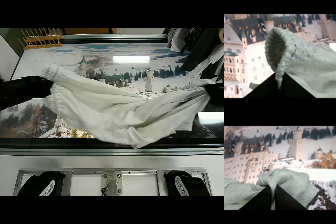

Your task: Fold the clothes and pants, and hang the long-sleeved shirts on hangers.

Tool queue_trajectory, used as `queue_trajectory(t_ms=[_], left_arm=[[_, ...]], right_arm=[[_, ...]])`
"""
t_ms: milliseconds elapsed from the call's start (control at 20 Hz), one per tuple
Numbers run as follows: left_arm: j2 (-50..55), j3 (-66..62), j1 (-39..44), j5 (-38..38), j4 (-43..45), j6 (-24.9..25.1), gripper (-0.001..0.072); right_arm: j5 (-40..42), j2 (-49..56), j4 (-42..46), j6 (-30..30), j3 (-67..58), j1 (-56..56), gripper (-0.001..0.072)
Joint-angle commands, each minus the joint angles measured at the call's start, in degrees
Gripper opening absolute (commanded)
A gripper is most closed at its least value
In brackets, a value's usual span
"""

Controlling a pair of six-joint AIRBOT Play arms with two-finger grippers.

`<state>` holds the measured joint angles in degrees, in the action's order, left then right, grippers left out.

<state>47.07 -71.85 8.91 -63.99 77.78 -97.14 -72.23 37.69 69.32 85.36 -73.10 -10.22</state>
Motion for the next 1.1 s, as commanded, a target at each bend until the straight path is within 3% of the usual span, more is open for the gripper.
queue_trajectory(t_ms=[0, 200, 250, 300, 350, 550, 900, 1050], left_arm=[[8.74, 4.94, -0.2, 7.28, 0.81, -0.28, 0.0027], [14.75, 7.87, -2.91, 4.85, 0.52, 2.36, 0.0028], [15.87, 9.6, -4.02, 3.89, 0.48, 2.38, 0.0163], [16.98, 10.99, -5.07, 2.99, 0.48, 2.51, 0.0524], [17.99, 11.26, -5.95, 1.79, 0.48, 4.02, 0.0628], [20.83, 11.21, -10.69, 3.67, -4.35, 11.8, 0.0629], [37.07, 9.94, -18.53, 5.18, -29.75, 33.83, 0.0629], [43.69, 4.11, -16.74, 1.73, -29.29, 34.36, 0.0629]], right_arm=[[2.58, 4.87, 0.57, -2.05, 4.42, 0.0, 0.0027], [-1.51, 6.38, -0.42, -4.5, 10.34, 0.02, 0.0043], [-3.72, 6.38, -1.66, -4.59, 12.33, 0.0, 0.0147], [-5.11, 6.38, -2.51, -4.59, 14.01, 0.0, 0.0412], [-5.4, 6.4, -2.64, -4.59, 14.71, 0.0, 0.0627], [-4.55, 6.01, -2.75, -4.57, 14.73, 0.0, 0.0624], [-4.74, 6.03, -2.73, -4.57, 14.78, 0.0, 0.0571], [-4.52, 6.05, -2.69, -4.57, 14.93, 0.0, 0.0571]])
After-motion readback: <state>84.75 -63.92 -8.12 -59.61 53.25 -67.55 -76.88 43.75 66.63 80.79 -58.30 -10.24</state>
